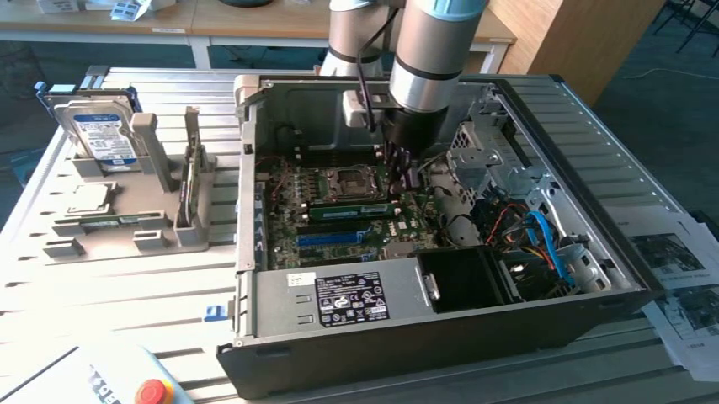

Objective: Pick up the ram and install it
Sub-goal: 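Press down the ram until it locks into place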

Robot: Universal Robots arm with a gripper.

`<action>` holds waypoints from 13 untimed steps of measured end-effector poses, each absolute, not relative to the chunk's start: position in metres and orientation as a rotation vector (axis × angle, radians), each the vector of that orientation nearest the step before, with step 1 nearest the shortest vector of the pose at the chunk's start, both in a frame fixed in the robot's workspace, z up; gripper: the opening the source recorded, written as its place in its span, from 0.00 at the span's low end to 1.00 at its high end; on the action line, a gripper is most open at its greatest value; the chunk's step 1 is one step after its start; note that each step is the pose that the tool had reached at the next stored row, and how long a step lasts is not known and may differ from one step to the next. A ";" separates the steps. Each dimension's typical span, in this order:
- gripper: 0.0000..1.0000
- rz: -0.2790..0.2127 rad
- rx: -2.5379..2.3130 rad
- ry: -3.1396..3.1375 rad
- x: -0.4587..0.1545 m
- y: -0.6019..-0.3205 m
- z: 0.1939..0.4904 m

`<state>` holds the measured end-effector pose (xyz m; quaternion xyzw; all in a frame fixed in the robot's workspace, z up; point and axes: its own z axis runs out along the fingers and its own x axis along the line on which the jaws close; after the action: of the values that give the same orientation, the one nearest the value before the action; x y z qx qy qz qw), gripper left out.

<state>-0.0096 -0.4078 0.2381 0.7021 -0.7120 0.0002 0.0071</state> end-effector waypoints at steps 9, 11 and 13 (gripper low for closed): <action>0.10 0.001 2.196 -2.227 -0.009 -0.408 0.236; 0.10 0.001 2.196 -2.227 -0.008 -0.408 0.236; 0.10 0.001 2.196 -2.227 -0.007 -0.408 0.236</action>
<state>-0.0072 -0.4079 0.2358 0.7021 -0.7120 0.0002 0.0070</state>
